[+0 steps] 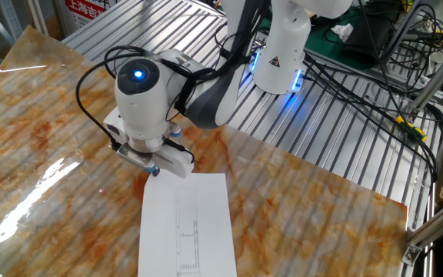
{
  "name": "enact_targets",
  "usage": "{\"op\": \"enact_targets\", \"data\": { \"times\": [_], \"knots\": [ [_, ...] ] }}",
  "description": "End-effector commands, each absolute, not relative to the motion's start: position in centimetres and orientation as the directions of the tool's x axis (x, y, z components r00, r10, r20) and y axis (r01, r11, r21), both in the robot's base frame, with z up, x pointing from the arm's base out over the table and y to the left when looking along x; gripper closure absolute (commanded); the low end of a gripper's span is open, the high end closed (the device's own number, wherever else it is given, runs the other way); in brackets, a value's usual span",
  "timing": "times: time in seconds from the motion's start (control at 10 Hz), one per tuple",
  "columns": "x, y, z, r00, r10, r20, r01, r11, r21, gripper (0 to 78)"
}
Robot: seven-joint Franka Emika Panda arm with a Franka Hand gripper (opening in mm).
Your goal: Flip over and spread out the paper that is laid flat on the table
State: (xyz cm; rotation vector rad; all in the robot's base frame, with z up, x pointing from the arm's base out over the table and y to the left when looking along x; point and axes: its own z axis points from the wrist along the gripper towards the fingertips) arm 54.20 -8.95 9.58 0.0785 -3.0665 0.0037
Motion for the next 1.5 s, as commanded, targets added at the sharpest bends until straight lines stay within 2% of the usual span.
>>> {"op": "enact_targets", "data": {
  "times": [0.1,1.5],
  "knots": [
    [54.9,-9.4,12.2,-0.994,-0.047,0.097,-0.049,0.999,-0.018,76.5],
    [55.6,-10.1,23.2,-0.984,0.007,0.179,-0.016,0.992,-0.124,76.5]
  ]
}}
